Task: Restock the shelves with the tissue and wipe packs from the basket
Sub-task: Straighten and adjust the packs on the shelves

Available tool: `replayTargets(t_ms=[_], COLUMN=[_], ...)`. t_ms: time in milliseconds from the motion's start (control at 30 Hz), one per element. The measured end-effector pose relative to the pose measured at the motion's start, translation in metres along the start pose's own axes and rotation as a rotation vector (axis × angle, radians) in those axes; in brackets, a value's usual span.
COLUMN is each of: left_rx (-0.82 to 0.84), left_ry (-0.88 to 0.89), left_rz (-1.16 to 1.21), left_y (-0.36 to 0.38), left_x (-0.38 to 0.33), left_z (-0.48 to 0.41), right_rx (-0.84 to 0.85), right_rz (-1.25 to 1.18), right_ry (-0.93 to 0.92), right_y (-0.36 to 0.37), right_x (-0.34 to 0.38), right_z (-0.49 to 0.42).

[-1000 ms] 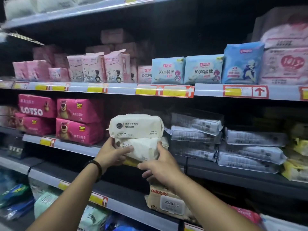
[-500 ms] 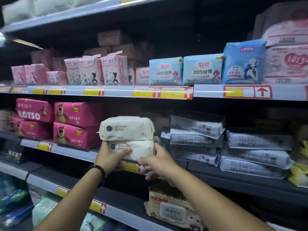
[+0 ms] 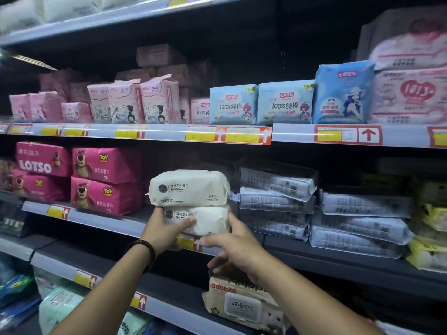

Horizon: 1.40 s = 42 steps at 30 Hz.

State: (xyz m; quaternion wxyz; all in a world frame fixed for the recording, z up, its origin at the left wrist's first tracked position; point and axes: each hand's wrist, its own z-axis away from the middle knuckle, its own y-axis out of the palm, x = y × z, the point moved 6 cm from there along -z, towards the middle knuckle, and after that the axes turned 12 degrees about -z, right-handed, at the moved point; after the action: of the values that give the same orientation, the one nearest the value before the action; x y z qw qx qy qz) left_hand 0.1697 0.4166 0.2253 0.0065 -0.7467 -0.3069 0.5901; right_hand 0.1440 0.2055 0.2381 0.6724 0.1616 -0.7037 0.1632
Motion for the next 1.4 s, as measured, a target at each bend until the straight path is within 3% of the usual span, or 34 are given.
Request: replayTargets(t_ms=[267, 400, 533, 633, 900, 1100, 1200, 1300, 1400], left_rx=[-0.046, -0.237, -0.263, -0.226, -0.206, -0.288, -0.470, -0.487, -0.563], left_ry=[-0.084, -0.022, 0.077, 0.056, 0.128, -0.008, 0.021, 0.166, 0.155], left_rz=[0.039, 0.200, 0.246, 0.207, -0.104, -0.702, -0.536, -0.497, -0.409], left_y=[-0.008, -0.028, -0.036, -0.039, -0.038, -0.033, -0.010, 0.033, 0.054], left_x=[0.001, -0.009, -0.020, -0.019, -0.030, -0.044, -0.065, -0.075, -0.074], left_z=[0.001, 0.006, -0.004, -0.012, -0.036, -0.033, -0.009, 0.003, 0.001], right_rx=[-0.071, -0.246, -0.208, -0.169, -0.171, -0.183, -0.171, -0.159, -0.147], right_rz=[0.155, 0.369, 0.177, 0.099, 0.248, 0.266, 0.295, 0.304, 0.338], right_ry=[0.016, -0.116, -0.111, -0.129, -0.226, -0.210, -0.170, -0.165, -0.187], right_y=[-0.001, -0.011, -0.008, -0.003, 0.007, 0.011, 0.012, 0.008, -0.006], right_x=[0.011, 0.029, 0.034, 0.038, 0.031, 0.031, 0.030, 0.038, 0.043], right_z=[0.009, 0.016, 0.011, 0.009, 0.015, 0.010, 0.006, 0.014, 0.022])
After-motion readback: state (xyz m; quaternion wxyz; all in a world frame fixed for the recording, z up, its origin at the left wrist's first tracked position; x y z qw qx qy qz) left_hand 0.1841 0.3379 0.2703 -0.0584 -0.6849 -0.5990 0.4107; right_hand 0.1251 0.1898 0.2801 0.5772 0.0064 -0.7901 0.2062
